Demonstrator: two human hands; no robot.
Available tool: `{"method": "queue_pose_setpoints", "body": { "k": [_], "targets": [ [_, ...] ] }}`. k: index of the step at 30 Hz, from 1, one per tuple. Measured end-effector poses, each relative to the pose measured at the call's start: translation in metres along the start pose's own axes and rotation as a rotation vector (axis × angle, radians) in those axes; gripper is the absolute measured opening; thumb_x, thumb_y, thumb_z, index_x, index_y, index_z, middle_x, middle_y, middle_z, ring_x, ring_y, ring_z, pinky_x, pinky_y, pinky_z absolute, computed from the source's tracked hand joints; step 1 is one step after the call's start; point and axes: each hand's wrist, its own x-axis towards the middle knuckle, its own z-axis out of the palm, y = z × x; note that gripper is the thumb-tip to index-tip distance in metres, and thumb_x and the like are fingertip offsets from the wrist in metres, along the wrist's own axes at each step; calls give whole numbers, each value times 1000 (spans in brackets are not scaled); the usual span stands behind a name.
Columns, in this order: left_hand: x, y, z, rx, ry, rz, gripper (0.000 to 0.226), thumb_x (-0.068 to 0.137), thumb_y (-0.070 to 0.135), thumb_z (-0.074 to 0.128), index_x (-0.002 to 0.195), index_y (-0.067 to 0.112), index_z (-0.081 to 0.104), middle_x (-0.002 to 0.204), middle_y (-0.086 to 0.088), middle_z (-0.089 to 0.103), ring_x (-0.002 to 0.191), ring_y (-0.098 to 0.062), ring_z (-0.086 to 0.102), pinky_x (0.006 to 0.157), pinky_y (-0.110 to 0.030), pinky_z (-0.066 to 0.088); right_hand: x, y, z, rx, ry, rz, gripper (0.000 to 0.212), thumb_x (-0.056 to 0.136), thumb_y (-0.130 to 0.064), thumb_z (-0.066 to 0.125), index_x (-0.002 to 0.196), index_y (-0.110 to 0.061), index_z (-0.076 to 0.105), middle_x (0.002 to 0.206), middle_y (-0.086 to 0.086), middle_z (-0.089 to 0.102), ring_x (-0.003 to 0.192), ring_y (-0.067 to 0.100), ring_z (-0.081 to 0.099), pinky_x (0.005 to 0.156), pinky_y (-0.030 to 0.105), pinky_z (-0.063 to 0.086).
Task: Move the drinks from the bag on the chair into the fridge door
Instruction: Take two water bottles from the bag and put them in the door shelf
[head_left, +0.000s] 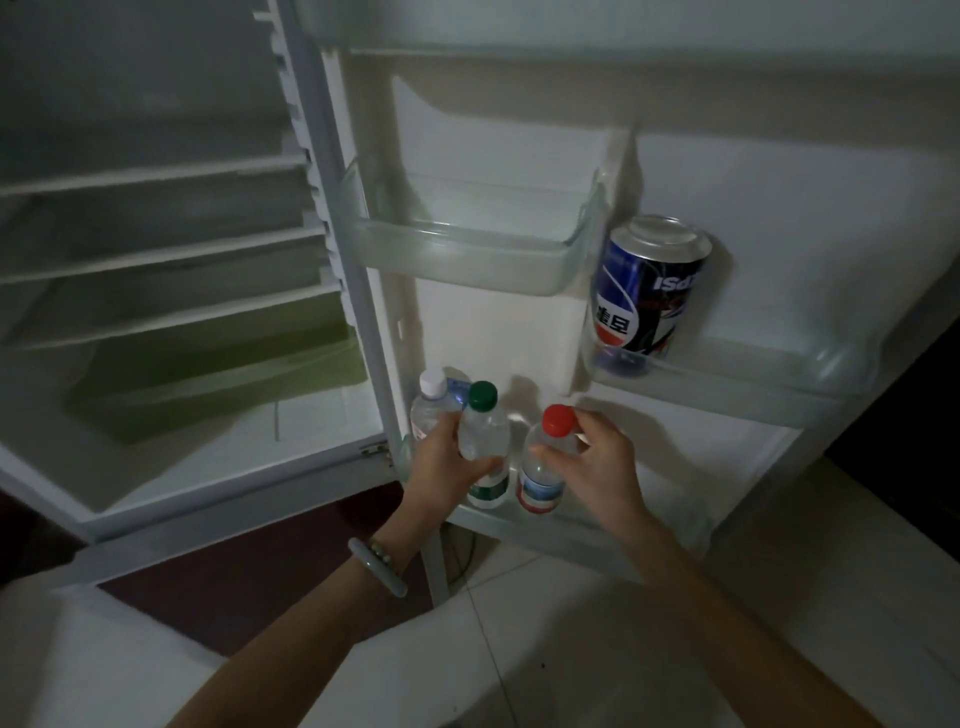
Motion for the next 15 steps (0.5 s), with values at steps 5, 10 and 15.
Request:
{"method": "queue_pose_setpoints", "body": {
  "k": [5, 10, 15],
  "targets": [
    [11, -9, 9, 25, -30, 27, 45, 68, 25, 81, 105, 15, 57, 96, 4, 62, 87, -12, 58, 73, -21, 40, 6, 5, 14, 14, 46, 92, 28, 65, -19, 82, 89, -15, 67, 84, 0, 68, 80, 15, 63, 74, 32, 53],
    [18, -20, 17, 52, -61, 35, 45, 68, 28, 80, 105, 14, 57, 99, -3, 66, 88, -19, 60, 76, -27, 44, 10, -1, 19, 50, 63, 160, 21, 71, -13, 77, 88, -16, 64, 80, -10, 64, 75, -4, 58, 70, 8, 45],
    [23, -20, 18, 74, -108, 74, 48, 71, 29, 78, 110, 13, 57, 102, -6, 67, 92, -24, 62, 79, -32, 48, 14, -2, 20, -5, 61, 175, 23, 73, -16, 77, 87, -12, 59, 80, -2, 62, 76, 7, 59, 71, 16, 46]
  ]
}}
